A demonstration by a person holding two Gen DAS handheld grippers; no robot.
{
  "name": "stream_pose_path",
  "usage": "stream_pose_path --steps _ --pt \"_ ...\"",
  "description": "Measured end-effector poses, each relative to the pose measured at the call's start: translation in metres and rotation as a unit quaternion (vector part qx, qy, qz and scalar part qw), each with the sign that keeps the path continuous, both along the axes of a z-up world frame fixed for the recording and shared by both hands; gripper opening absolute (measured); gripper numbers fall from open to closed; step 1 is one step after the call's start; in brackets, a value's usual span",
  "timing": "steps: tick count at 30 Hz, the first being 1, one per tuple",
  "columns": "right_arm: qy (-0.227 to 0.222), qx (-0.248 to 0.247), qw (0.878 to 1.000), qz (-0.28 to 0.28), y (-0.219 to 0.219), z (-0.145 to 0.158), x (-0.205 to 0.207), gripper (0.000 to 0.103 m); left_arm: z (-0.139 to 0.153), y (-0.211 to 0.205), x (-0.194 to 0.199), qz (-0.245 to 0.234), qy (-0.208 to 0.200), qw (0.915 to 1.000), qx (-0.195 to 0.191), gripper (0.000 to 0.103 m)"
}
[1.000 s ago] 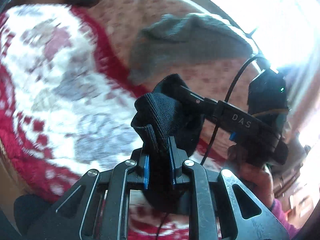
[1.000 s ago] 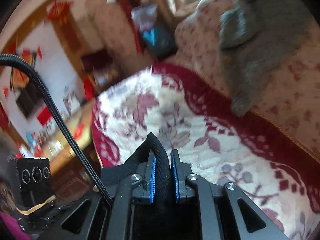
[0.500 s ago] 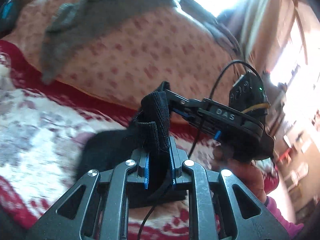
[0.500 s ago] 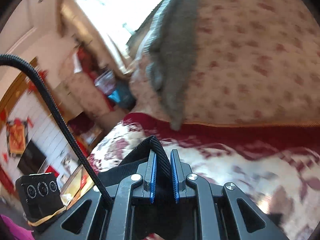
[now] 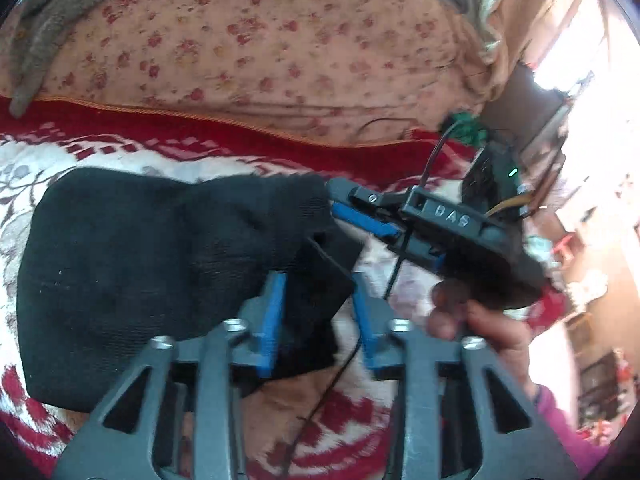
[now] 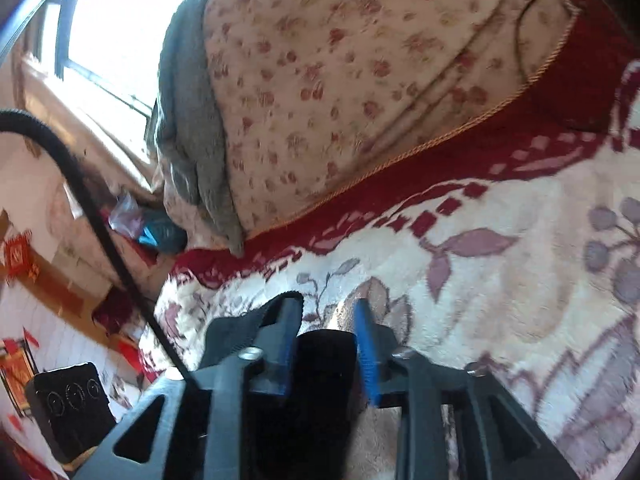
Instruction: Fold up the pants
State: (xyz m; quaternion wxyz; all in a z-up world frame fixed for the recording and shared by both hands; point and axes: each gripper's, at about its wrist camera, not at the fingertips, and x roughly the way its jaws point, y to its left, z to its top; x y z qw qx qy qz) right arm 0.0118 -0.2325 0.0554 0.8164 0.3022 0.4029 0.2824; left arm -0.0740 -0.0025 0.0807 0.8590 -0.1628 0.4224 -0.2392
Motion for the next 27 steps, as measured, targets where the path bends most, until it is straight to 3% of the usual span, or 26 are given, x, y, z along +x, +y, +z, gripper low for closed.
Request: stream_pose_path --steps 2,6,8,12,14,15,16,17,20,27 --pt "0.004 0.005 1.0 -0.008 -0.006 0.005 -0.007 0.041 0.011 0.008 -0.01 -0.004 -0.02 0.9997 -0.017 0.06" --pt "0.0 0.011 1.0 -0.003 -0.007 0.019 -0.025 0.057 0.038 0.027 -0.027 -0.01 -0.059 0.9982 -0.006 0.06" --pt "0.007 -0.002 1.0 0.017 0.001 0.02 -0.033 0.059 0.045 0.046 -0.032 0.002 -0.069 0.9976 0.004 0.06" --pt "0.012 -0.059 0.997 0.051 0.023 0.014 -0.045 0.065 0.035 0.085 -0.035 0.053 -0.07 0.9937 0.069 0.06" --pt "0.019 -0.077 0.995 0.056 0.034 0.008 -0.047 0.065 0.022 0.103 -0.031 0.081 -0.049 0.9911 0.093 0.06" --pt "0.025 -0.077 0.995 0.062 0.037 0.004 -0.046 0.062 0.015 0.11 -0.029 0.091 -0.037 0.9907 0.094 0.06" --pt "0.029 -0.076 0.994 0.07 0.042 0.002 -0.046 0.047 0.009 0.115 -0.028 0.098 -0.029 0.9903 0.094 0.06" --pt "0.025 -0.07 0.994 0.075 0.046 0.0 -0.047 0.041 0.003 0.119 -0.026 0.105 -0.02 0.9897 0.095 0.06" --pt "-0.028 -0.11 0.991 0.065 0.055 0.011 -0.056 0.016 -0.01 0.119 -0.021 0.114 -0.007 0.9889 0.096 0.06" --pt "-0.036 -0.166 0.983 0.069 0.062 0.016 -0.06 0.014 -0.021 0.104 -0.014 0.122 -0.007 0.9856 0.117 0.06"
